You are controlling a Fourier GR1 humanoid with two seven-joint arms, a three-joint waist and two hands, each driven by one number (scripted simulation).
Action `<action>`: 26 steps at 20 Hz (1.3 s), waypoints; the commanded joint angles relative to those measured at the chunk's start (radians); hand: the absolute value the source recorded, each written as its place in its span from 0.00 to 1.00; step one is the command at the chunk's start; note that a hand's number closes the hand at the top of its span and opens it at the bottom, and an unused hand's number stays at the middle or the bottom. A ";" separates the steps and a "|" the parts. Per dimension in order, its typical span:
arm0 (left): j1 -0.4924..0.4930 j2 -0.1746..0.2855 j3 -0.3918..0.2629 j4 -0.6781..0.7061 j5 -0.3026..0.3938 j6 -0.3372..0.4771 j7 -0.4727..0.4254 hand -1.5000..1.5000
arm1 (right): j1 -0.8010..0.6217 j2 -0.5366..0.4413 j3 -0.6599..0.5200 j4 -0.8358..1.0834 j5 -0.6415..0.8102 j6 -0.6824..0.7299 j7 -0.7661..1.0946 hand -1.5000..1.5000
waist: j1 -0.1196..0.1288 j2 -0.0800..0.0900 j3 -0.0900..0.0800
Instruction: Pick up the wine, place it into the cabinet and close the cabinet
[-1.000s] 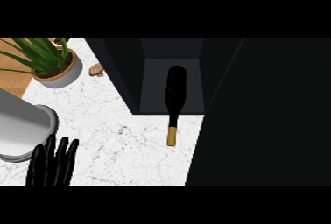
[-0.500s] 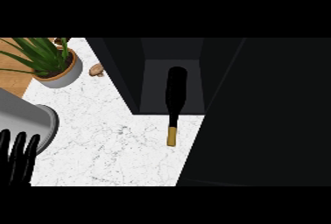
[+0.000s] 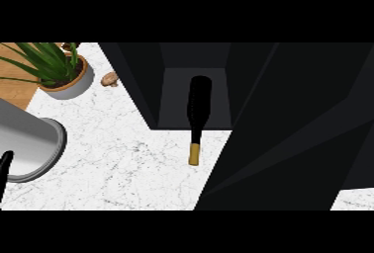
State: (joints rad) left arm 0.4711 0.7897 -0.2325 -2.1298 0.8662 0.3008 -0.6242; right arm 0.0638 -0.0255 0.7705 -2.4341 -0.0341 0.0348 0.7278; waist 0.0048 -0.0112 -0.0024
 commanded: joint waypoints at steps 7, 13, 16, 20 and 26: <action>0.005 0.024 0.098 0.031 0.072 -0.118 0.046 0.00 | -0.229 0.023 0.261 0.015 0.175 -0.239 0.012 1.00 | 0.003 0.002 -0.001; -0.020 0.000 0.097 0.033 0.084 -0.135 0.075 0.00 | -0.417 0.020 0.237 0.106 0.219 -0.366 0.040 1.00 | 0.010 0.004 -0.001; -0.058 -0.017 0.080 0.052 0.082 -0.138 0.093 0.00 | -0.521 0.018 0.188 0.143 0.162 -0.401 0.069 1.00 | 0.012 0.008 -0.001; -0.066 -0.026 0.082 0.075 0.066 -0.151 0.088 0.00 | -0.633 0.017 0.077 0.244 0.038 -0.457 0.021 1.00 | 0.034 0.016 -0.002; -0.135 -0.051 0.078 0.058 0.072 -0.097 0.136 0.00 | -0.882 0.020 -0.026 0.419 -0.107 -0.529 -0.008 1.00 | 0.040 0.017 0.000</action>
State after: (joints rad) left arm 0.3675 0.7606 -0.1475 -2.0655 0.9425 0.1812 -0.5038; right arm -0.6321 -0.0891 0.8181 -2.1726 -0.0641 -0.4530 0.7359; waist 0.0391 0.0040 -0.0034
